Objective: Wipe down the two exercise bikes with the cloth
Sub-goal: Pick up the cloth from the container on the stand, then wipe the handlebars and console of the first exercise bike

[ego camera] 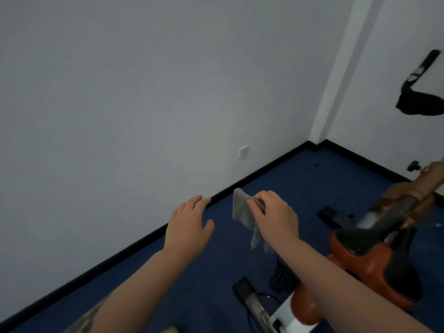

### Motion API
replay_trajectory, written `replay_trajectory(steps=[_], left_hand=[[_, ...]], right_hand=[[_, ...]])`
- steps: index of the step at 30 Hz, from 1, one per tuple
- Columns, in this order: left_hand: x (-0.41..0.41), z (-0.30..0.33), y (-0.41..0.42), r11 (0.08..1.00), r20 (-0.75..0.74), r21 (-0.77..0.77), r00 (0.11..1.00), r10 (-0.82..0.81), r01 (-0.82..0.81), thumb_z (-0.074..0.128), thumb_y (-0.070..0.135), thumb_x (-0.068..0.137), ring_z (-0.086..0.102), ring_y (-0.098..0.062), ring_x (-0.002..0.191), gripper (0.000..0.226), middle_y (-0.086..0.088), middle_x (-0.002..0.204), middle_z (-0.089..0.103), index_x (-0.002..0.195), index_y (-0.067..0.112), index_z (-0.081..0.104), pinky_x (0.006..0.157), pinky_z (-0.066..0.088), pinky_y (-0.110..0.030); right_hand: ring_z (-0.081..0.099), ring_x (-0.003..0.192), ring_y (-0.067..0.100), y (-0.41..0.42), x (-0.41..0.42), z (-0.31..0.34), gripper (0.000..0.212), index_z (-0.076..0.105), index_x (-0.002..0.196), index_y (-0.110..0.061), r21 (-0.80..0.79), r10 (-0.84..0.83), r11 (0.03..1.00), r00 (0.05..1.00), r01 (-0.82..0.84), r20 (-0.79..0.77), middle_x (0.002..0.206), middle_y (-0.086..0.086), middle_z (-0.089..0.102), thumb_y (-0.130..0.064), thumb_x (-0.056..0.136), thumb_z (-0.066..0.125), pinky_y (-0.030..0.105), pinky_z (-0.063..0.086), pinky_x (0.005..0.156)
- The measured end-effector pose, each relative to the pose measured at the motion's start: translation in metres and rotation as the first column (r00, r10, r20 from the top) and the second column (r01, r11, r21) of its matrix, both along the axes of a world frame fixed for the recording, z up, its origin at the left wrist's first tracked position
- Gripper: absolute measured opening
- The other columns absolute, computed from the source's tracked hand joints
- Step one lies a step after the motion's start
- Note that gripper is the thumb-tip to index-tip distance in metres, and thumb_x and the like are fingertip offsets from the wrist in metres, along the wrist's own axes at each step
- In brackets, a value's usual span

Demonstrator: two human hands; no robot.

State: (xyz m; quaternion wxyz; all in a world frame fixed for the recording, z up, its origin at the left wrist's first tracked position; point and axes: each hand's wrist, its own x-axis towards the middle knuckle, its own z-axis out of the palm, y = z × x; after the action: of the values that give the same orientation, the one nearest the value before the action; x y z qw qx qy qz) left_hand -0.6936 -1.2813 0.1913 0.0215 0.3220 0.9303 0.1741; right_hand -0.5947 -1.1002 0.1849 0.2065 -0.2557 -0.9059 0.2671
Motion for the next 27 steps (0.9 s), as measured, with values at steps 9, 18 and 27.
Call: replay_trajectory(steps=[9,18,27], left_hand=[[-0.155,0.007,0.056,0.919,-0.012,-0.008,0.919,-0.395,0.395,0.048,0.034,0.095,0.033,-0.015,0.137,0.053,0.006,0.153,0.032,0.147,0.025,0.036,0.114,0.024,-0.03],[-0.183,0.001,0.167,0.734,0.032,0.047,0.734,-0.679,0.677,0.053,0.032,0.093,0.034,-0.014,0.138,0.056,0.004,0.152,0.035,0.146,0.022,0.038,0.114,0.027,-0.029],[-0.182,0.009,0.287,0.631,0.015,0.152,0.637,-0.771,0.761,0.052,0.032,0.094,0.032,-0.014,0.139,0.055,0.005,0.152,0.034,0.146,0.024,0.037,0.115,0.026,-0.034]], right_hand=[[0.052,0.068,0.002,0.013,-0.096,0.004,0.019,0.056,0.085,-0.032,-0.045,-0.382,0.923,0.924,0.381,-0.021,0.083,-0.014,0.052,-0.045,0.097,0.048,0.022,0.034,0.055],[0.053,0.069,0.005,0.068,-0.111,0.026,0.021,0.055,0.087,-0.028,0.039,-0.612,0.789,0.79,0.613,-0.03,0.083,-0.012,0.05,-0.044,0.098,0.047,0.028,0.045,0.058],[0.051,0.068,0.003,0.154,-0.104,0.026,0.021,0.055,0.084,-0.028,0.062,-0.751,0.654,0.657,0.754,-0.062,0.083,-0.012,0.052,-0.043,0.097,0.049,0.024,0.039,0.054]])
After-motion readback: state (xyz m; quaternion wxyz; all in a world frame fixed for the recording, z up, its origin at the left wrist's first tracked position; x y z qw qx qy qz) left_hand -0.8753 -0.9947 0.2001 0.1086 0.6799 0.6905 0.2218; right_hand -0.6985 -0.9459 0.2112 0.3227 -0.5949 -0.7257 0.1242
